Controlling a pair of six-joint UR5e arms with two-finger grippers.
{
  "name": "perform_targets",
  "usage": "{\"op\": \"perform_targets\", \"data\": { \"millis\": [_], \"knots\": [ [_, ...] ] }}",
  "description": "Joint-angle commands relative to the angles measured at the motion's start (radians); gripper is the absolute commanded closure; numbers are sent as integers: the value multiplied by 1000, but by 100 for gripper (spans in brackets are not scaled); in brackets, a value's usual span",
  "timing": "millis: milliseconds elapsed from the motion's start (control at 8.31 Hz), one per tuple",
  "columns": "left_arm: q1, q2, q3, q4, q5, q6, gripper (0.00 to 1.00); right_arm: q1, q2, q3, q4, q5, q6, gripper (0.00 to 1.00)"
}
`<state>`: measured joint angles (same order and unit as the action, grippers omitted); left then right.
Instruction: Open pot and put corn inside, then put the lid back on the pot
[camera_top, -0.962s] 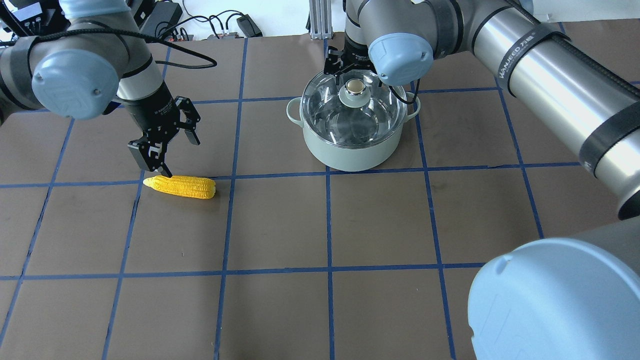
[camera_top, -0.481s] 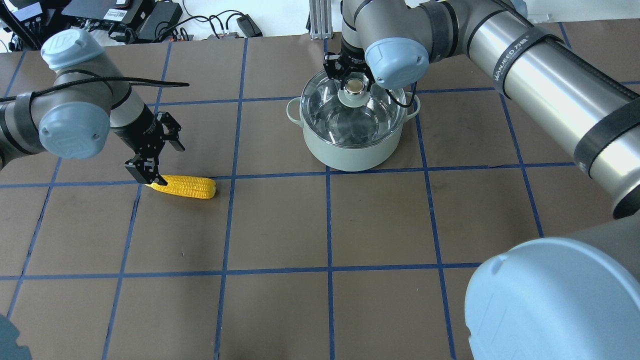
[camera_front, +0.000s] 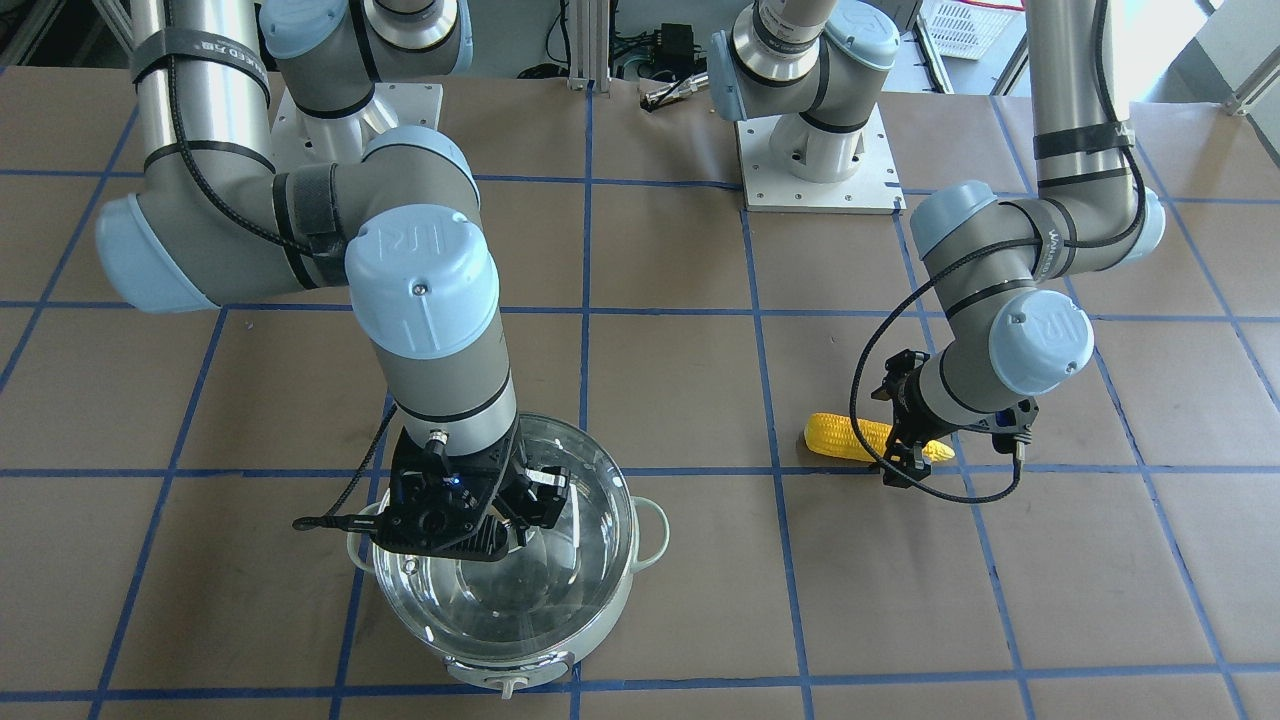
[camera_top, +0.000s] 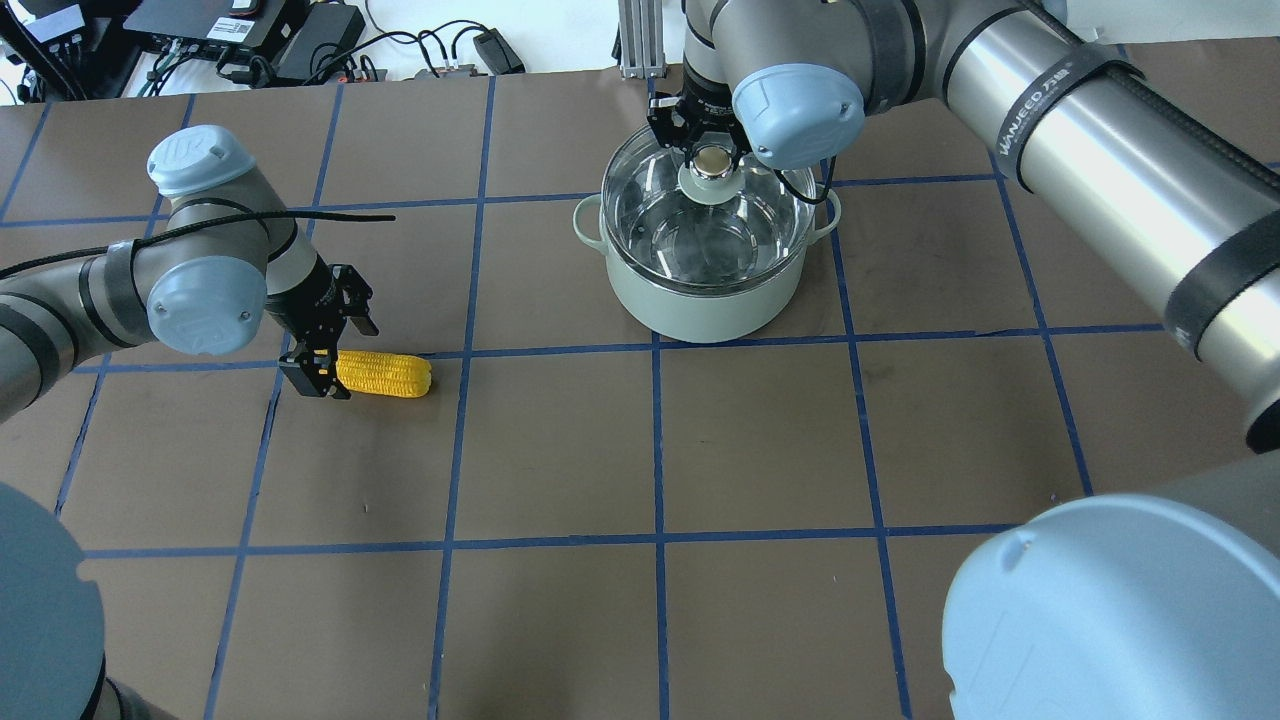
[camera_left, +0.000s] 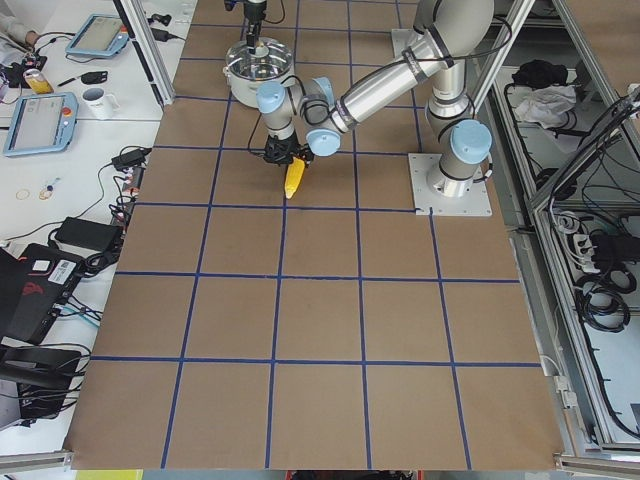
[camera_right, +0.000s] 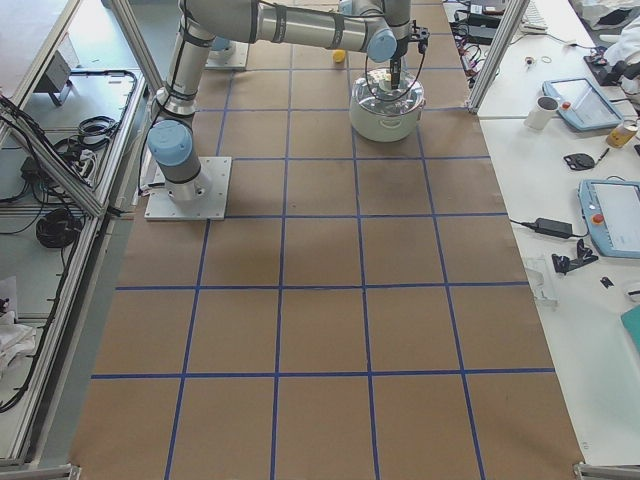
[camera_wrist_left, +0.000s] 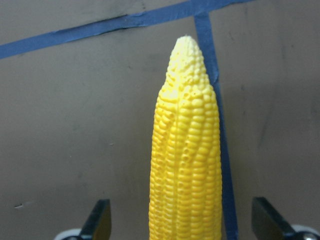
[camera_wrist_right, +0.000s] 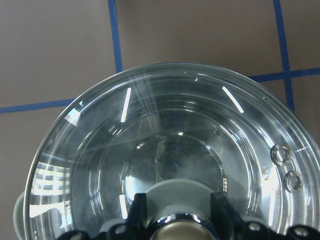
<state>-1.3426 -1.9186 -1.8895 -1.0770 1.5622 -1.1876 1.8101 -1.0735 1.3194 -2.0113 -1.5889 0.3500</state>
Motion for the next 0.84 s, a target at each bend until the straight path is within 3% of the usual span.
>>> {"op": "perform_targets", "data": {
  "millis": [0, 361, 481, 602, 722],
  "knots": [
    [0, -43, -6, 57, 13, -16, 0, -9, -90, -2, 28, -5, -37, 61],
    [0, -48, -5, 49, 27, -12, 0, -92, -300, 55, 225, 13, -106, 64],
    [0, -48, -3, 45, 24, -7, 43, -112, -374, 107, 232, 10, -124, 64],
    [0, -46, -5, 26, 22, -6, 78, -115, -441, 156, 247, 6, -129, 64],
    [0, -49, -3, -10, 22, -7, 87, -115, -497, 187, 267, 3, -129, 64]
  ]
}}
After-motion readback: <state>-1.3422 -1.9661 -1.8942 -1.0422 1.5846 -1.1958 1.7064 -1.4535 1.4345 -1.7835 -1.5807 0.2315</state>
